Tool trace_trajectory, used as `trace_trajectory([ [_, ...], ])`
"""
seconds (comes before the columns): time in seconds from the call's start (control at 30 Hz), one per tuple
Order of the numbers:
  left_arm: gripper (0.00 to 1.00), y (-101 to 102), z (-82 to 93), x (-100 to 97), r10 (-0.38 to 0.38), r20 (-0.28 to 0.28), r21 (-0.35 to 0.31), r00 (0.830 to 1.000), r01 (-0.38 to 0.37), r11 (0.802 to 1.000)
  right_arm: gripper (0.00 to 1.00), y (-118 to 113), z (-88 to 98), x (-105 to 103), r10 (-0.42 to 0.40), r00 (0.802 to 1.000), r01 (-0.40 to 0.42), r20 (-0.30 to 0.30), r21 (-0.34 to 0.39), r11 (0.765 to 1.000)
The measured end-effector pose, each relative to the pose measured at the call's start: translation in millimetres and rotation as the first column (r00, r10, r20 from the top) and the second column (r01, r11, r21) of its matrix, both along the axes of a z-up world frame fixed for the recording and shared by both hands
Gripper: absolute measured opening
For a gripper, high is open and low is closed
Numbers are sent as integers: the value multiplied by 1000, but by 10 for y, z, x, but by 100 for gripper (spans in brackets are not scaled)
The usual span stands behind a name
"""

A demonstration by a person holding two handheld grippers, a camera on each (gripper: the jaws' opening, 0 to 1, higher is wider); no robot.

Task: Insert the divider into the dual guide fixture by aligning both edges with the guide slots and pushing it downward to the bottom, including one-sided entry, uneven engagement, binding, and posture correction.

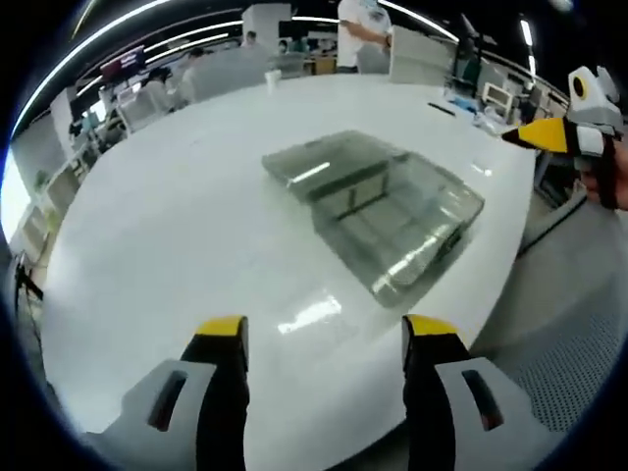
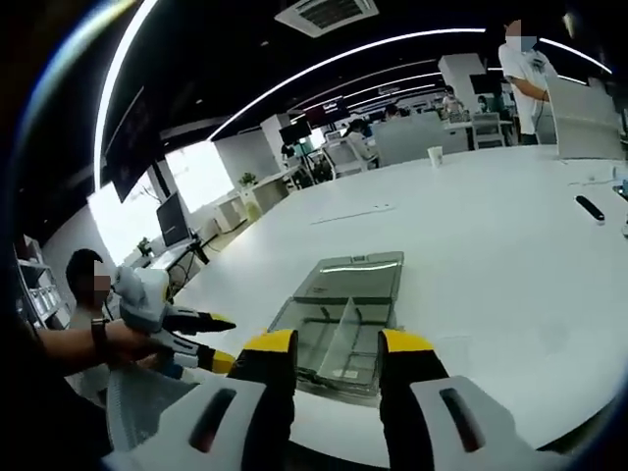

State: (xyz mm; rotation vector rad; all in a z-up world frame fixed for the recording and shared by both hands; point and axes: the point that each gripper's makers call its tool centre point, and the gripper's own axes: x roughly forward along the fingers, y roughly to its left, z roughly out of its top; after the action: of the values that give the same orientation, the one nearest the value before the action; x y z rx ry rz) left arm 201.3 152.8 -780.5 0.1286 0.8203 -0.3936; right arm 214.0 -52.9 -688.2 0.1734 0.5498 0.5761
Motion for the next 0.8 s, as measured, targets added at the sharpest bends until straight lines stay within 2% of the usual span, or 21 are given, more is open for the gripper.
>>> trace_trajectory([
  [0.07, 59, 5, -13, 42, 14, -5, -8, 1000, -14, 1000, 29, 4, 30, -12, -7, 1000, 7, 3, 24, 1000],
  [0.23, 56, 8, -49, 85, 17, -20, 19, 1000, -16, 1000, 27, -9, -15, -14, 3, 1000, -3, -7, 9, 1000],
  [0.33, 53, 0, -100, 97, 62, -53, 1, 997, -62, 998, 27, -23, -26, -32, 4, 1000, -4, -7, 4, 1000],
  [0.5, 50, 11, -143, 117, 88, -60, 32, 994, -86, 996, 26, 10, -17, -32, 25, 1000, -25, -12, 27, 999],
  [0.63, 47, 2, -158, 122, 114, -75, 26, 991, -112, 993, 25, 15, -21, -29, 32, 999, -32, -16, 29, 999],
  [0.8, 46, 14, -207, 139, 133, -80, 48, 988, -129, 990, 23, 44, -10, -36, 55, 998, -54, -25, 44, 998],
])
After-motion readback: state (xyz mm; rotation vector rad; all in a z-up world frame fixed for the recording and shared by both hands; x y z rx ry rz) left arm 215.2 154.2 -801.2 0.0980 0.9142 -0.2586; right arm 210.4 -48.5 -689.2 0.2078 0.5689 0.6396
